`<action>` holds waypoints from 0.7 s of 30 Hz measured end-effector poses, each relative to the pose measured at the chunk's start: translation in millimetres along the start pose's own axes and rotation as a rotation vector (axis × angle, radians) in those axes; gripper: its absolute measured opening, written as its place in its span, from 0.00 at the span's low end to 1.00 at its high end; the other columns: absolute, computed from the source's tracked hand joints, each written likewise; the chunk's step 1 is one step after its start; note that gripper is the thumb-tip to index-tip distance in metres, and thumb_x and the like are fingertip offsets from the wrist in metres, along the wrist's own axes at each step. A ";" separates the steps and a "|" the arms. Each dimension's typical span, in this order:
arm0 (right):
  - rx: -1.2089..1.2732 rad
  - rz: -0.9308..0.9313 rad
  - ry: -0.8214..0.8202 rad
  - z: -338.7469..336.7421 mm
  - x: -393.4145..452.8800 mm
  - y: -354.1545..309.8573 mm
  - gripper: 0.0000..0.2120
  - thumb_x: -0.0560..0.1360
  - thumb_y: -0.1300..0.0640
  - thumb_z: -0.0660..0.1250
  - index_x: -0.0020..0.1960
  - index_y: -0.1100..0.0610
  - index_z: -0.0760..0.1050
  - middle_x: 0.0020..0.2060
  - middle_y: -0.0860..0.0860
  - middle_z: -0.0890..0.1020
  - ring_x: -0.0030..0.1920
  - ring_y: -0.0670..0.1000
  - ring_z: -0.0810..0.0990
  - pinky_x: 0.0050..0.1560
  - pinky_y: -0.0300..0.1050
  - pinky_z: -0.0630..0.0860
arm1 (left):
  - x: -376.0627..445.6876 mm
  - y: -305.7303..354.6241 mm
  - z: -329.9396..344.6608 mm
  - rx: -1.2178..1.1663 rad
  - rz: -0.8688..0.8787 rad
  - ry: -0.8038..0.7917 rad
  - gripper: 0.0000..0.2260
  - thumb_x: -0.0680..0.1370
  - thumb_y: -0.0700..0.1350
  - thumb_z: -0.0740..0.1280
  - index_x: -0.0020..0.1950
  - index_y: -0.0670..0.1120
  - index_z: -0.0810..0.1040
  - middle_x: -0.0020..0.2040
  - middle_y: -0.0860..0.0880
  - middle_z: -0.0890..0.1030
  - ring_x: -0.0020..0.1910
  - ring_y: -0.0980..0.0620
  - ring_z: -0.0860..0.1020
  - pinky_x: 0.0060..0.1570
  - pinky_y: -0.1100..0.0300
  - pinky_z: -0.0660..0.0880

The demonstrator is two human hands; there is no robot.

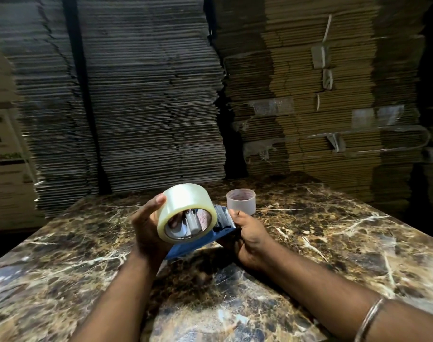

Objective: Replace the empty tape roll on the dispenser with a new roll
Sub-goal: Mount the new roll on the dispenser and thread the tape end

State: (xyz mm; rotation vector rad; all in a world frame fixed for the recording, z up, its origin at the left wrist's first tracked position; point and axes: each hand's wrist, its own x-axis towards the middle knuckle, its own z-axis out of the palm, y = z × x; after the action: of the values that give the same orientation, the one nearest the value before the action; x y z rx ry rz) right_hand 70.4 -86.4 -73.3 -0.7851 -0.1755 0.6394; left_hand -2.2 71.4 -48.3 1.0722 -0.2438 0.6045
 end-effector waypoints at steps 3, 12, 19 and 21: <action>-0.023 -0.007 0.019 1.0 -1.1 -0.6 0.12 0.83 0.63 0.54 0.55 0.65 0.76 0.43 0.62 0.81 0.38 0.57 0.81 0.32 0.48 0.82 | -3.7 0.4 8.2 0.013 -0.008 0.022 0.14 0.67 0.53 0.68 0.29 0.43 0.82 0.22 0.49 0.77 0.22 0.53 0.77 0.25 0.70 0.72; -0.019 -0.003 0.039 5.0 -1.9 0.9 0.12 0.81 0.65 0.55 0.51 0.66 0.77 0.38 0.60 0.83 0.33 0.55 0.83 0.29 0.44 0.82 | -3.4 2.7 9.0 -0.009 -0.021 0.005 0.10 0.59 0.51 0.73 0.29 0.45 0.79 0.20 0.51 0.73 0.20 0.54 0.72 0.24 0.68 0.67; -0.141 -0.080 0.069 3.5 4.6 -5.6 0.10 0.81 0.64 0.58 0.56 0.64 0.77 0.43 0.61 0.83 0.35 0.53 0.83 0.35 0.44 0.82 | 0.7 5.4 9.0 -0.069 0.033 0.011 0.16 0.53 0.55 0.76 0.31 0.45 0.81 0.23 0.49 0.77 0.23 0.52 0.76 0.29 0.65 0.72; -0.288 -0.132 0.148 -0.2 3.8 -10.2 0.09 0.82 0.60 0.59 0.56 0.63 0.75 0.44 0.60 0.83 0.34 0.52 0.82 0.34 0.44 0.82 | 1.8 5.0 4.8 -0.075 0.049 0.037 0.12 0.59 0.52 0.74 0.33 0.44 0.81 0.24 0.48 0.78 0.25 0.51 0.77 0.32 0.65 0.75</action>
State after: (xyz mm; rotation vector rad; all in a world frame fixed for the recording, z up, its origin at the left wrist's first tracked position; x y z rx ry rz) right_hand 78.3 -89.7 -66.6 -1.0851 -0.1845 0.4339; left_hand -3.1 69.5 -41.5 0.9845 -0.2587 0.6536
